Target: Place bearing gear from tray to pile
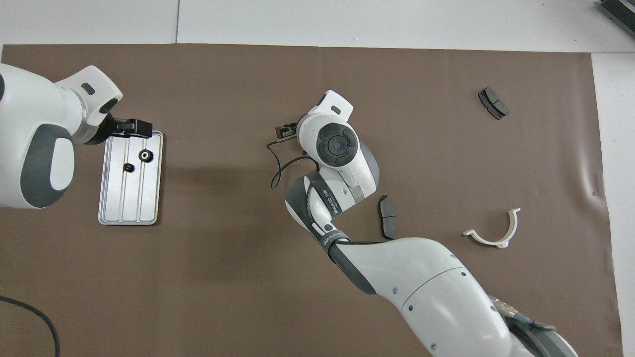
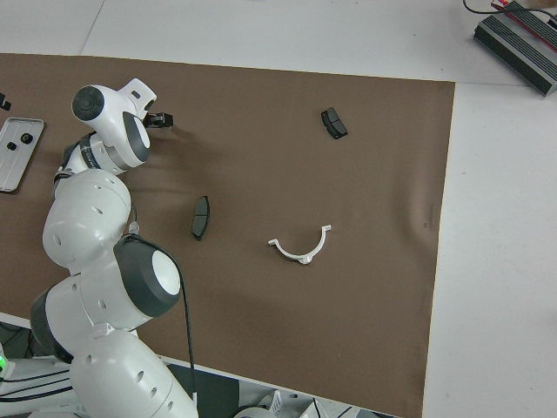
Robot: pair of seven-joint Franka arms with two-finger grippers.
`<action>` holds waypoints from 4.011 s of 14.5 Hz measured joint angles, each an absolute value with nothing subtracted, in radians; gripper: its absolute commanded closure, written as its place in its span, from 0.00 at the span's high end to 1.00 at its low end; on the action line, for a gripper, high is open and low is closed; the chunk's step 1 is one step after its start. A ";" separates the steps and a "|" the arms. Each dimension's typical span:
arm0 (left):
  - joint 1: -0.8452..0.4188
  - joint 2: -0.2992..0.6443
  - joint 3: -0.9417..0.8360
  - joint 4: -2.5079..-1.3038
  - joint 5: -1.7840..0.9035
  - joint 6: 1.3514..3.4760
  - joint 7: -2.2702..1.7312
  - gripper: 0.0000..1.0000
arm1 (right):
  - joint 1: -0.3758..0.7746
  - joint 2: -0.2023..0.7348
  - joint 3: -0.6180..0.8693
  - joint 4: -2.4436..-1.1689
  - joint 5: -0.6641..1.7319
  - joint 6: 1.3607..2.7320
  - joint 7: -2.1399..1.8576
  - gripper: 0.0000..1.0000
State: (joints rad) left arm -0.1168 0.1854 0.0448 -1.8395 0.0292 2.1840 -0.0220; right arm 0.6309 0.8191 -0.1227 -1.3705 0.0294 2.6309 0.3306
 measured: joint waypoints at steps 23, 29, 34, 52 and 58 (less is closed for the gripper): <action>0.018 0.281 0.042 -2.062 -0.119 2.428 0.125 0.61 | 0.599 0.806 -0.132 -1.339 -0.057 2.622 0.286 0.00; 0.020 0.282 0.039 -2.062 -0.119 2.430 0.132 0.41 | 0.441 0.531 -0.137 -1.482 -0.057 2.368 0.221 0.00; 0.020 0.281 0.035 -2.062 -0.120 2.431 0.140 0.04 | 0.289 0.297 -0.137 -1.820 -0.038 2.352 0.022 0.00; -0.384 0.355 0.012 -1.767 0.016 2.393 -0.254 0.00 | 0.137 0.191 -0.136 -2.200 0.003 2.539 -0.151 1.00; -0.547 0.516 0.014 -1.581 0.022 2.394 -0.456 0.00 | 0.147 0.188 -0.124 -2.092 0.016 2.502 -0.113 1.00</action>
State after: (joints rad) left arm -0.5467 0.5162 0.0144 -1.5813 0.0215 2.3942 -0.4562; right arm 0.1467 0.1879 -0.1242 -2.0921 0.0157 2.5015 -0.1125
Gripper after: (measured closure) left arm 0.767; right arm 0.000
